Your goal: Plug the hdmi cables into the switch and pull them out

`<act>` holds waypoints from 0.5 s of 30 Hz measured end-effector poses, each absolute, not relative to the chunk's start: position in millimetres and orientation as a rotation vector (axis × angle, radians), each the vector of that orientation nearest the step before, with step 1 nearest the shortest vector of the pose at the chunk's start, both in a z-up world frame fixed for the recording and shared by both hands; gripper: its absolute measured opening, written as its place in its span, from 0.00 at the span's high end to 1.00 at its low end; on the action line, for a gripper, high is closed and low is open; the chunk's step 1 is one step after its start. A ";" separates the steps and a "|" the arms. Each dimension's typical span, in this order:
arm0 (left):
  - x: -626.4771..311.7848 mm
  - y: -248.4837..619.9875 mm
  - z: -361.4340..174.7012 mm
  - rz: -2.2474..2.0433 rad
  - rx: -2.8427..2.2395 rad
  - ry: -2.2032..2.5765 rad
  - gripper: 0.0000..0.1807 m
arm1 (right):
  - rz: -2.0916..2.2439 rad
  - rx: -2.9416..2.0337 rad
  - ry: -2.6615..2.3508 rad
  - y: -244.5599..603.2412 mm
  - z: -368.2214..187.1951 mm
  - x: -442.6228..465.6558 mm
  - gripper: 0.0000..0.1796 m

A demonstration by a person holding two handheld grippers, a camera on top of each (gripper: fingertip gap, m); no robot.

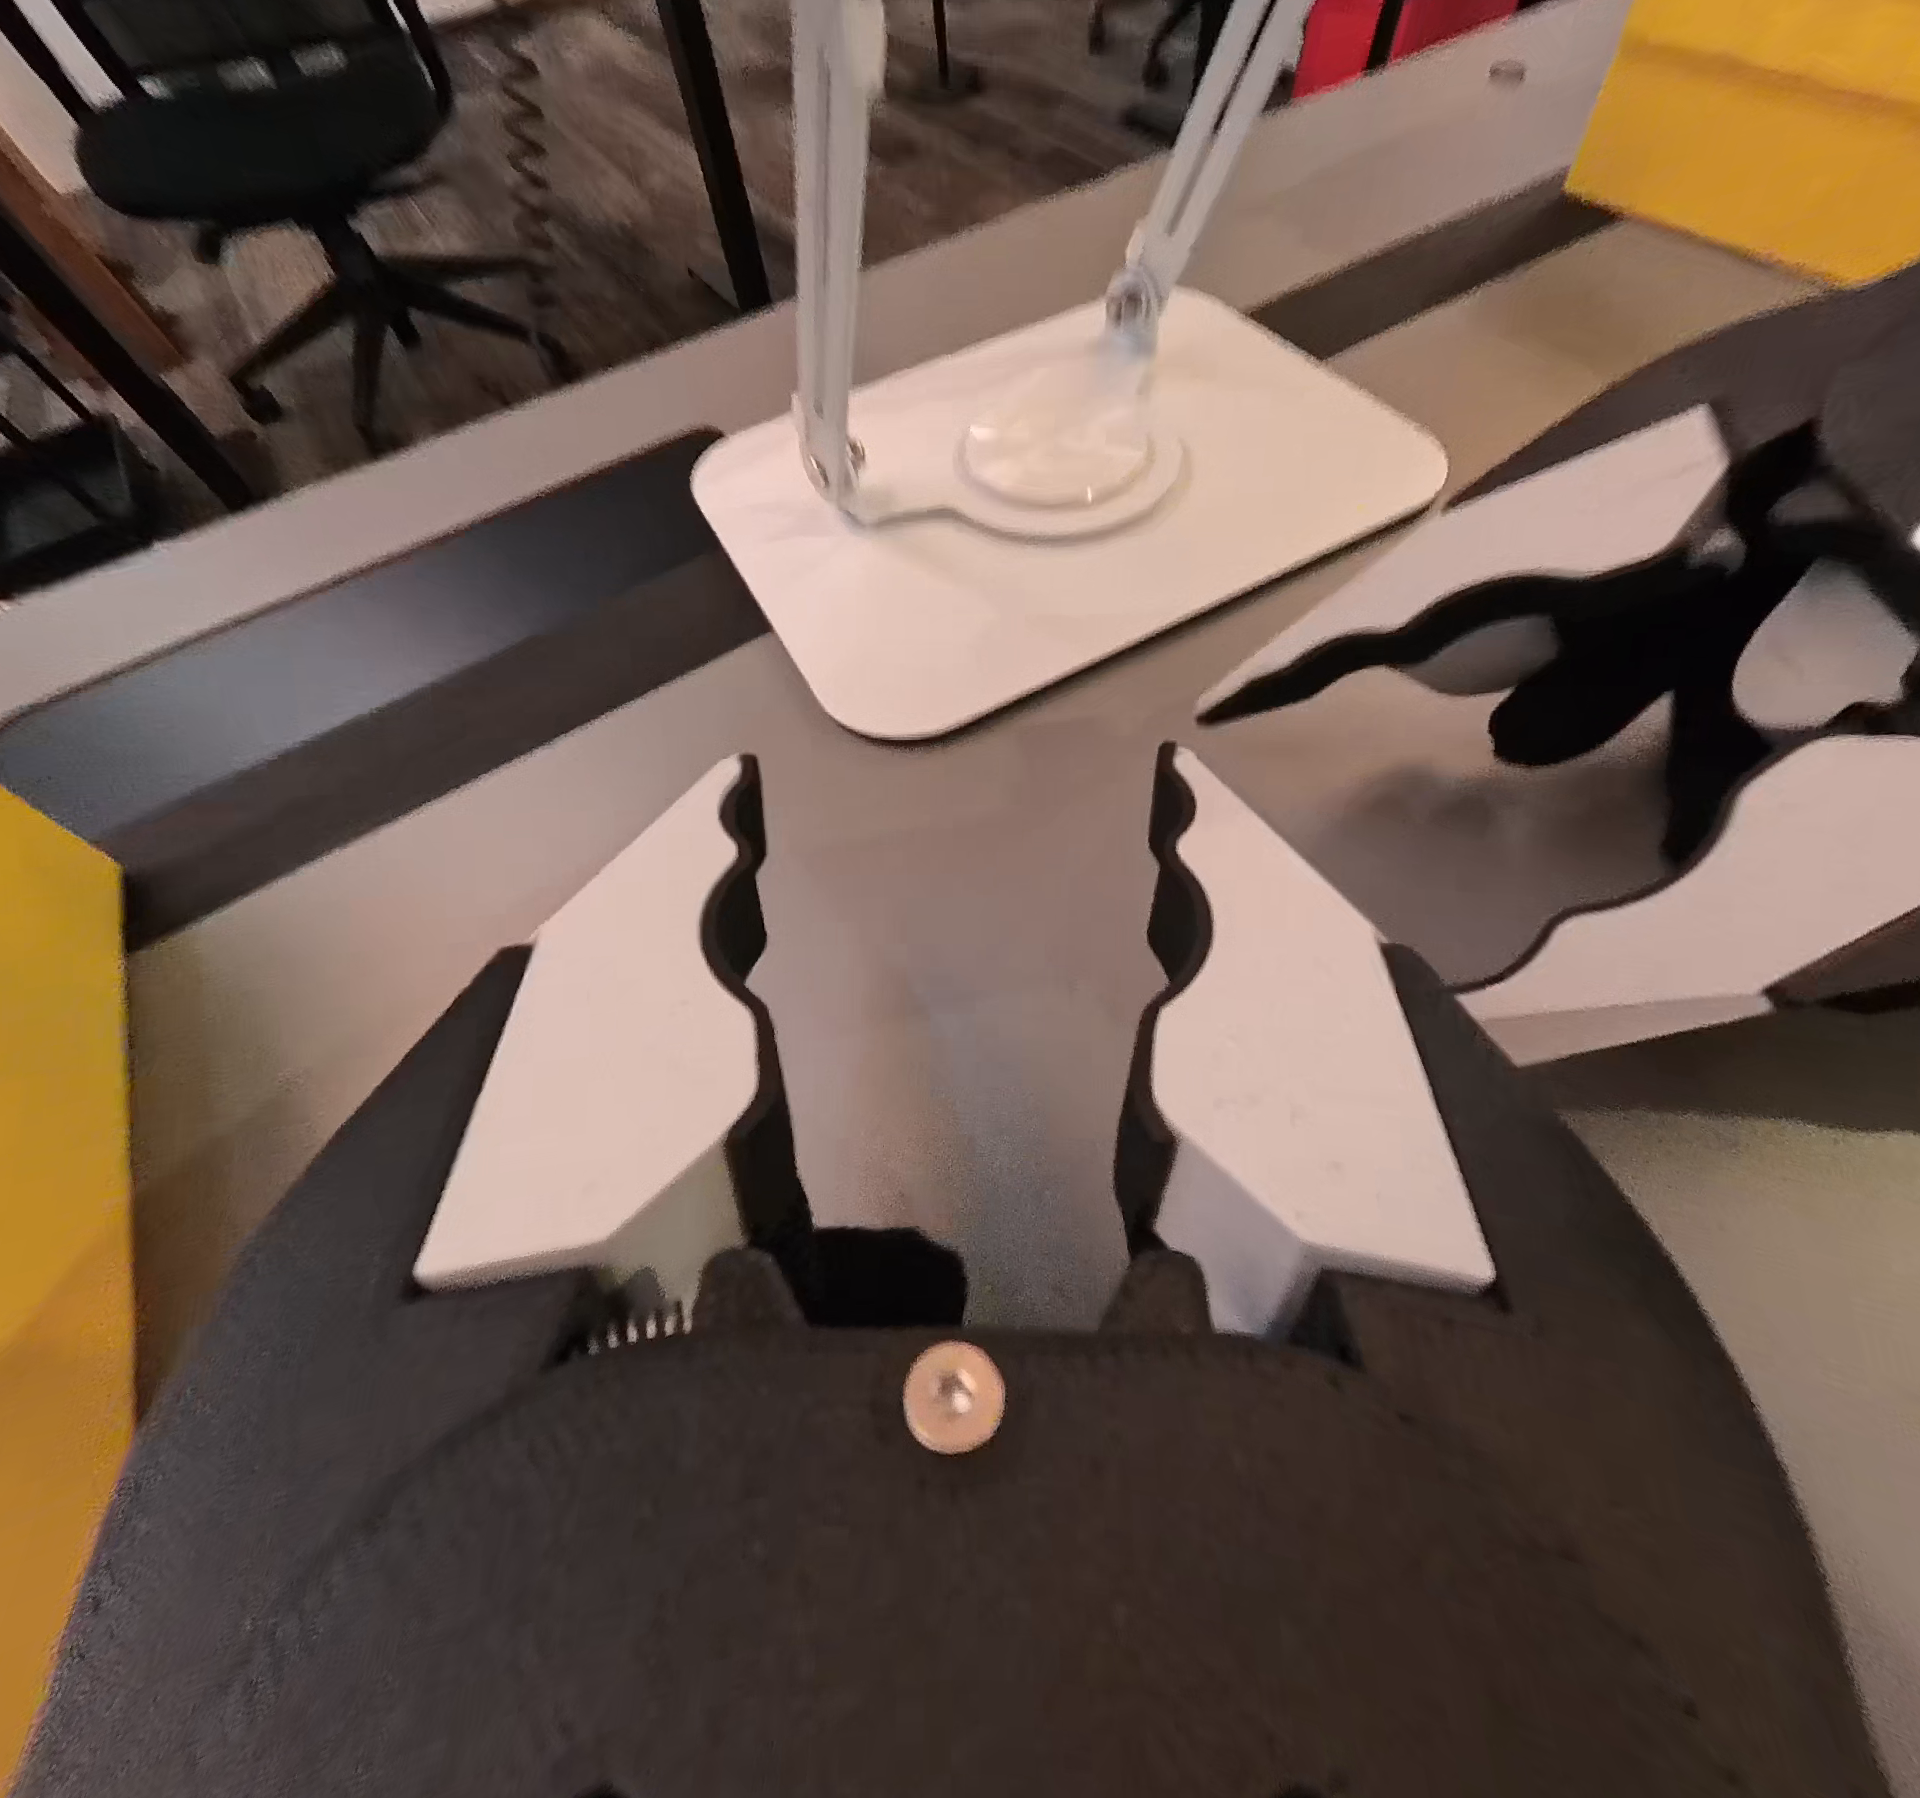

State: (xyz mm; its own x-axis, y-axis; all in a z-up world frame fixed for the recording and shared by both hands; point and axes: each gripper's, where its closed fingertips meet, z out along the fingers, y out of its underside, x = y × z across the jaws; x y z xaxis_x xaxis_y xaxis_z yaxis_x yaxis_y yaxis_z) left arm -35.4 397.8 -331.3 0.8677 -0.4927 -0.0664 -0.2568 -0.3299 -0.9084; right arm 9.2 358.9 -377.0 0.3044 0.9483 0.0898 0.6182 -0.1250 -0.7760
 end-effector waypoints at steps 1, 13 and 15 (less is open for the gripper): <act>-36.2 397.1 -319.1 -0.269 -1.886 0.535 0.59 | 0.568 -1.835 -1.401 358.8 -376.9 9.1 0.53; -150.0 397.3 -187.7 0.217 -1.771 0.565 0.65 | 0.581 -1.831 -1.404 358.0 -376.4 8.7 0.53; -180.6 402.8 -182.0 0.320 -1.840 0.667 0.68 | 0.583 -1.831 -1.403 358.1 -376.2 8.8 0.53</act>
